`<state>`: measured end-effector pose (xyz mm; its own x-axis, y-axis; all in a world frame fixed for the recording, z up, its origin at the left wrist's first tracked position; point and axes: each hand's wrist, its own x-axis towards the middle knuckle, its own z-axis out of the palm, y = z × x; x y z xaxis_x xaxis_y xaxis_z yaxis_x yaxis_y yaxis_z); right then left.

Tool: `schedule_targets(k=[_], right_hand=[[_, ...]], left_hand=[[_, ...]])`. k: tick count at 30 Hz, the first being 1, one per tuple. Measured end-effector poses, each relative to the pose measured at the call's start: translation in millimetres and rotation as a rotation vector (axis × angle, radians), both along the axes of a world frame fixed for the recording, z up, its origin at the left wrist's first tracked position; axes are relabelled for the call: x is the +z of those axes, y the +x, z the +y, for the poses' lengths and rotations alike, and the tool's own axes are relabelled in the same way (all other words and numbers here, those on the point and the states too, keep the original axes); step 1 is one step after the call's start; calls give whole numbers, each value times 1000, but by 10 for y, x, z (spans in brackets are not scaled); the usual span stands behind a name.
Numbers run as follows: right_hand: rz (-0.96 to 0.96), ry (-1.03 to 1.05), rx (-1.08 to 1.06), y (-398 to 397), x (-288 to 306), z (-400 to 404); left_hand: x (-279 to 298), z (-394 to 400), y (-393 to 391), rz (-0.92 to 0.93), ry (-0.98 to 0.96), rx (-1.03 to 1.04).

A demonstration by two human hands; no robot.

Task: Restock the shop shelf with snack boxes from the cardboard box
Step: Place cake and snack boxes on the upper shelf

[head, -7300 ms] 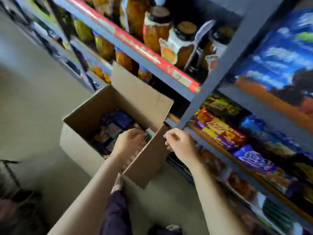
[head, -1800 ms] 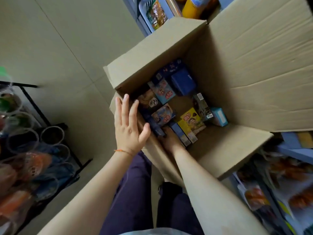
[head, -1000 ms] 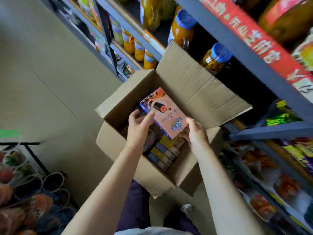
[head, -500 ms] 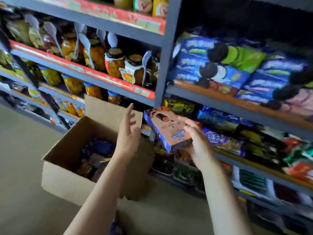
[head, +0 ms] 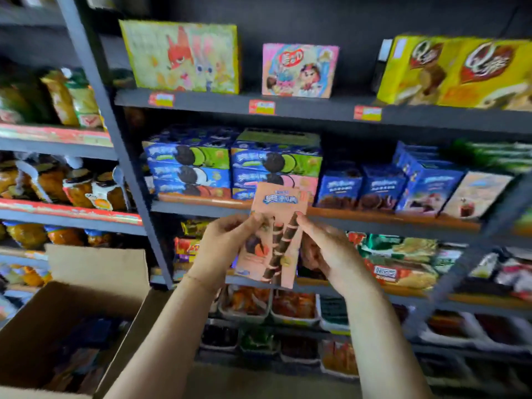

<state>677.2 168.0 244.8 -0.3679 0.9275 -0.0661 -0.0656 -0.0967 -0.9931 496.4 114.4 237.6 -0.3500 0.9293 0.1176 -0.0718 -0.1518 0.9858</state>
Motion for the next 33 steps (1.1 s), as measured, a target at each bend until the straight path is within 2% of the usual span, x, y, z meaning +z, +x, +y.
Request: schedule_targets(k=[6,10,17,24,26,30,33], right_hand=[[16,32,-79,346,58,119],[-88,111,-139,533,67,251],[-333,235,-223,776,125,610],[-444,396,-323,1172,235,852],[-535,439,-324,1375,310,899],[-874,684,-343,1858,516,1053],[-892,641,-304,2230,701,1133]], left_hand=[[150,250,347,-20,-23,-108],[133,463,525,-49,-1,-176],[-24,1010,576,183,164,-350],[-100,1531,941,274,212,-505],[-51,1620,1124,288,221,-562],[65,1815,1550,382,263,-649],[197,1930,1979,429,268,-633]])
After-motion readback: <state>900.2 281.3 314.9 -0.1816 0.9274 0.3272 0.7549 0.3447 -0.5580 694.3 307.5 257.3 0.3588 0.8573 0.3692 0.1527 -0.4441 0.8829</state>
